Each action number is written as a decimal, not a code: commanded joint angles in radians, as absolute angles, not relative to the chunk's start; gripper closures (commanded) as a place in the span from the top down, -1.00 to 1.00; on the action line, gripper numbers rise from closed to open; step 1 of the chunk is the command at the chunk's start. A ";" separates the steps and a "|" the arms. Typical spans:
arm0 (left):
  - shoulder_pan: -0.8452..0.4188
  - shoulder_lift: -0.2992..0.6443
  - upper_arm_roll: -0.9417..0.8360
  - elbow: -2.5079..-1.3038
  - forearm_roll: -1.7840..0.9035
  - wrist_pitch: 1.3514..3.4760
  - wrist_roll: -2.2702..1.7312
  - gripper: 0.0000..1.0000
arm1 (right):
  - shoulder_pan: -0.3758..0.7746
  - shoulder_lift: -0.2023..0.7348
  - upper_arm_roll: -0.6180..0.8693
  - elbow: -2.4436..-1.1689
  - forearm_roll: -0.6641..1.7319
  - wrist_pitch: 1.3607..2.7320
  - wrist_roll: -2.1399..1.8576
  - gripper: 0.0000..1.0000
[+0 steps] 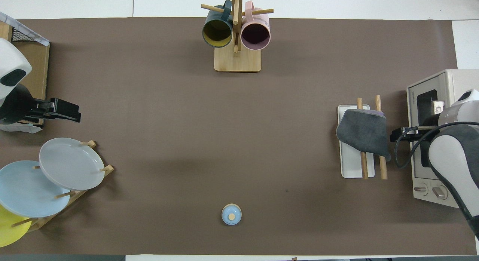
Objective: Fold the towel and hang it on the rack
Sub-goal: 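Drape the towel over the wooden dowels with the right gripper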
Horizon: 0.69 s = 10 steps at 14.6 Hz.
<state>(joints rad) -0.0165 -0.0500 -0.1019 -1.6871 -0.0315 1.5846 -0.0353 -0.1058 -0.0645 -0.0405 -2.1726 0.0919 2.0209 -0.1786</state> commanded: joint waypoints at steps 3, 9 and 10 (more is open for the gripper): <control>-0.012 -0.067 -0.098 -1.709 -0.014 1.606 -0.029 1.00 | -0.072 -0.005 -0.045 -1.960 0.011 1.844 -0.199 1.00; -0.012 -0.067 -0.098 -1.709 -0.014 1.606 -0.029 1.00 | -0.020 0.015 -0.044 -1.674 -0.043 1.573 -0.167 1.00; -0.012 -0.067 -0.098 -1.709 -0.014 1.606 -0.029 1.00 | -0.018 0.017 -0.044 -1.626 -0.044 1.518 -0.164 1.00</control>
